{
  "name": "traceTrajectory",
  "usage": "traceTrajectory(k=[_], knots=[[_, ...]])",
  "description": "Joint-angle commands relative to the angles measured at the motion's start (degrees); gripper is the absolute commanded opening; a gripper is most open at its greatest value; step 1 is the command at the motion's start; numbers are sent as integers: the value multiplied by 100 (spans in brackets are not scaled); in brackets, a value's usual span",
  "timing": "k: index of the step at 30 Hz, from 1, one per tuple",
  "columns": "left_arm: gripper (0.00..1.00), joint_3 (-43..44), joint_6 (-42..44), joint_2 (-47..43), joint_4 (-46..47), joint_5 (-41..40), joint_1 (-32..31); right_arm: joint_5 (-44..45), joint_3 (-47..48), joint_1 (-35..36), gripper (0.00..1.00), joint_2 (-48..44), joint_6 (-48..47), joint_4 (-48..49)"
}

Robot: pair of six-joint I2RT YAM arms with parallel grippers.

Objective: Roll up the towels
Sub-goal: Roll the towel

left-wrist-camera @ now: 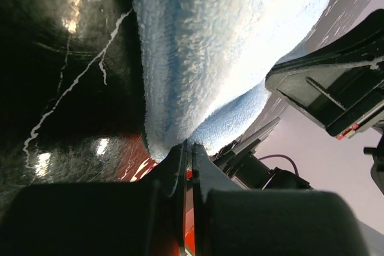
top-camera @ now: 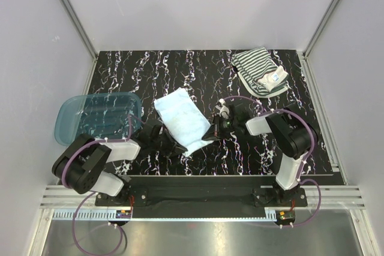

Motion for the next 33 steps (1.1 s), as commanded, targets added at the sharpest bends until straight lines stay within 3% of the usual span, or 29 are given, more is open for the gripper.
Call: traceTrajectory(k=[1, 5, 10, 12, 13, 17, 21, 27, 33], knots=[[0, -293, 253, 69, -663, -443, 94, -97, -8, -196, 0, 340, 9, 563], [0, -337, 349, -19, -750, -487, 94, -168, -34, -346, 0, 384, -26, 669], [1, 31, 973, -572, -1768, -978, 77, -132, 54, -346, 0, 639, -97, 590], [8, 137, 1183, -896, -2259, -1286, 68, -71, 71, -355, 0, 665, -123, 546], [22, 233, 1246, -985, -2419, -1383, 68, -45, 71, -355, 0, 665, -123, 528], [37, 366, 1509, -1442, -3148, -1743, 68, 17, 72, -355, 0, 718, -114, 519], [45, 795, 1956, -2144, -3911, -2313, 50, 105, 54, -338, 0, 718, -88, 528], [47, 2042, 3588, -2770, -4363, -3729, -783, 114, 71, -346, 0, 753, -79, 511], [52, 2949, 4996, -1806, -4126, -3968, -2066, 87, 115, -329, 0, 832, -79, 493]])
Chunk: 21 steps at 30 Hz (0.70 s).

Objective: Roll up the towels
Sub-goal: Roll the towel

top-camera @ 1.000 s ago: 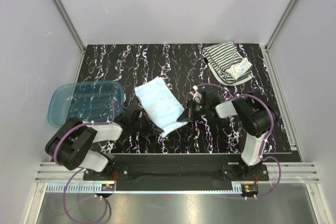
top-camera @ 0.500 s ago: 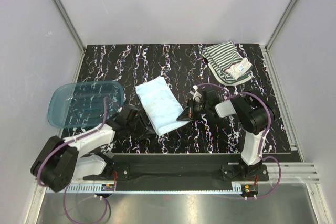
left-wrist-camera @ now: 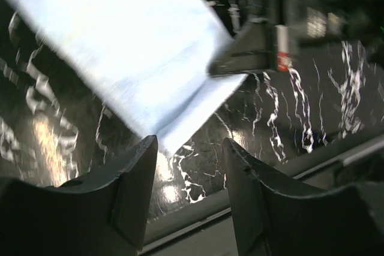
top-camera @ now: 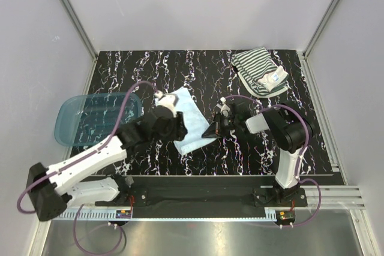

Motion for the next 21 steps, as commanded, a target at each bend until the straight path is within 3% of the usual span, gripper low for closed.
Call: traceTrajectory(k=[1, 6, 21], knots=[[52, 336, 1302, 592, 162, -403, -633, 605, 17, -25, 0, 273, -221, -209], [51, 538, 1751, 1434, 603, 133, -969, 614, 26, -16, 0, 299, -239, -235], [52, 609, 1735, 2772, 840, 248, -1005, 570, 79, -16, 0, 404, -230, -235]])
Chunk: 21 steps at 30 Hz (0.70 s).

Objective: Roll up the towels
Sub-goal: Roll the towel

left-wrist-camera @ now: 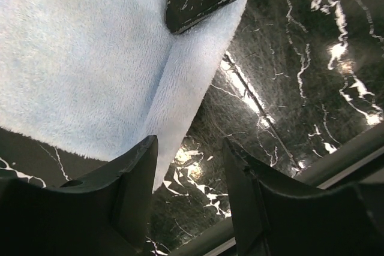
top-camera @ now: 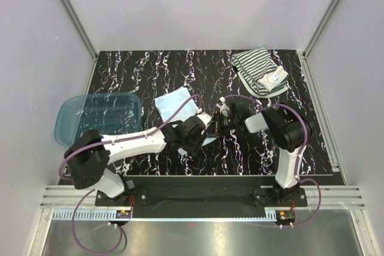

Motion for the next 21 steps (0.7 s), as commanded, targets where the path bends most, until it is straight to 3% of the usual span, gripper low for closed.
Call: traceTrajectory(k=[1, 21], knots=[[52, 141, -5, 182, 305, 32, -6, 651, -4, -5, 0, 293, -256, -263], [50, -509, -506, 595, 129, -882, 91, 528, 163, -14, 0, 486, -256, -378]])
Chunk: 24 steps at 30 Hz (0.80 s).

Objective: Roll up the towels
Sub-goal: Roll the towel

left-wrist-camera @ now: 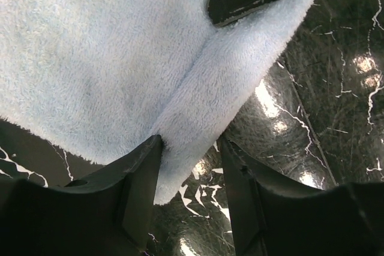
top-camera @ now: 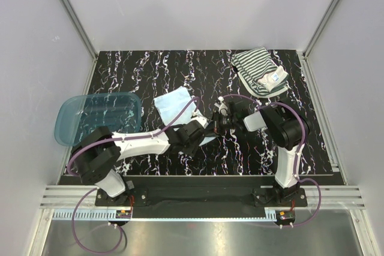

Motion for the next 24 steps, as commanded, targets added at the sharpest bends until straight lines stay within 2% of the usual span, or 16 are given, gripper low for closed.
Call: traceTrajectory(k=[1, 2, 3, 7, 12, 16, 18, 19, 20, 24], knots=[[49, -129, -176, 160, -240, -305, 30, 685, -19, -16, 0, 309, -289, -384], [47, -120, -202, 196, -267, -340, 30, 685, -10, -7, 0, 309, -289, -384], [39, -77, -211, 231, -310, -367, 30, 677, -10, -7, 0, 309, -298, -393], [33, -15, -370, 433, -530, -472, 30, 668, -1, -16, 0, 309, -289, -402], [39, 47, -361, 547, -609, -420, 30, 641, 8, -25, 0, 257, -324, -463], [49, 187, -291, 854, -785, -201, 21, 659, 104, -42, 0, 143, -377, -700], [49, 214, -299, 899, -794, -191, 12, 729, 209, -42, 0, 90, -455, -955], [45, 231, -343, 934, -829, -252, 12, 825, 253, -42, 0, 11, -491, -1060], [35, 240, -352, 952, -838, -270, 21, 869, 289, -34, 0, -33, -535, -1174], [13, 337, -352, 1083, -882, -262, 12, 1238, 578, -34, 0, -402, -815, -2079]])
